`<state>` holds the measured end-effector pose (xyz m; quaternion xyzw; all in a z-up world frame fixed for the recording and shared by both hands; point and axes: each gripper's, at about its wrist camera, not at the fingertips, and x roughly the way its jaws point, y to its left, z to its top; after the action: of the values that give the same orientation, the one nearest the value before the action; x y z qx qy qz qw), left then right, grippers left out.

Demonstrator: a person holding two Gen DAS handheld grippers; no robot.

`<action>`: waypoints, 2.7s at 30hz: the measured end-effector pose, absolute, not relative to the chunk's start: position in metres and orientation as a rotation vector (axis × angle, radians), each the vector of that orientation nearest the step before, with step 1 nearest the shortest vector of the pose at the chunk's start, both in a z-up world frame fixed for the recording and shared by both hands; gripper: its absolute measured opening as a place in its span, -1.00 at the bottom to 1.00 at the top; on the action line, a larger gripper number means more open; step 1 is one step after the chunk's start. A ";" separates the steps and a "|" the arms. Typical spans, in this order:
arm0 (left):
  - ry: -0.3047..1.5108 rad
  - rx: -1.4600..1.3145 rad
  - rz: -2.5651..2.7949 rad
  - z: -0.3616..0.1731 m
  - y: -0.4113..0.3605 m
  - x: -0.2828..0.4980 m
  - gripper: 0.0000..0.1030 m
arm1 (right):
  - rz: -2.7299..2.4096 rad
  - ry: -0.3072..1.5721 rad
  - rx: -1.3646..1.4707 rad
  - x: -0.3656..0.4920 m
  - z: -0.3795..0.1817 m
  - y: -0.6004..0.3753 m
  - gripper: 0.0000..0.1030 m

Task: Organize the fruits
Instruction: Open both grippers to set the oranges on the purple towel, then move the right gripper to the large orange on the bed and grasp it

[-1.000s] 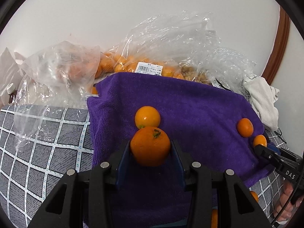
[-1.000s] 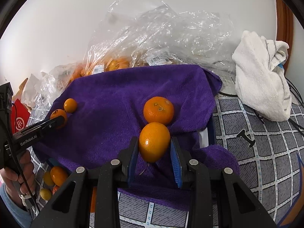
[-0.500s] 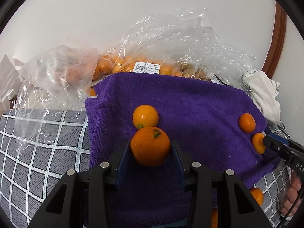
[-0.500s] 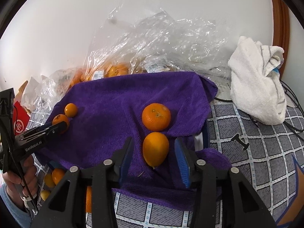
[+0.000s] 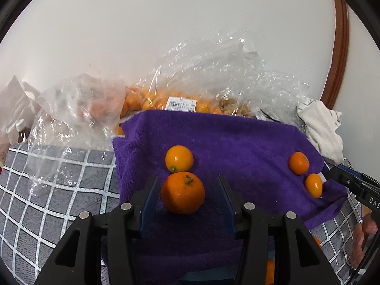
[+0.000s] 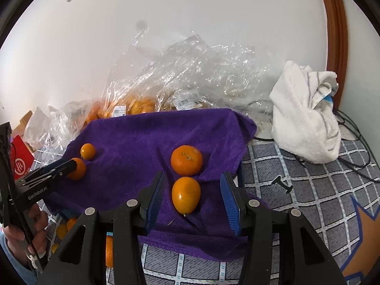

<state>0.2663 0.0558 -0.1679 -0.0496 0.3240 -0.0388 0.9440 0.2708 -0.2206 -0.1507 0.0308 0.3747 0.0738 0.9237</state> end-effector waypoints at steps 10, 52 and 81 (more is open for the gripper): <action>0.645 -0.095 -0.138 -0.138 0.059 0.246 -0.11 | 0.178 0.840 0.158 0.269 -0.134 -0.224 -0.07; 0.723 -0.206 -0.135 -0.179 0.112 0.157 -0.11 | 0.212 0.962 0.071 0.196 -0.171 -0.185 -0.23; 0.799 -0.243 -0.400 -0.189 0.087 0.155 -0.11 | 0.168 0.887 0.022 0.169 -0.179 -0.221 -0.21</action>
<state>0.1547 0.0873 -0.1887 -0.1174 0.3854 -0.1927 0.8947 0.1695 -0.2211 -0.1794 0.0108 0.4284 0.0813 0.8999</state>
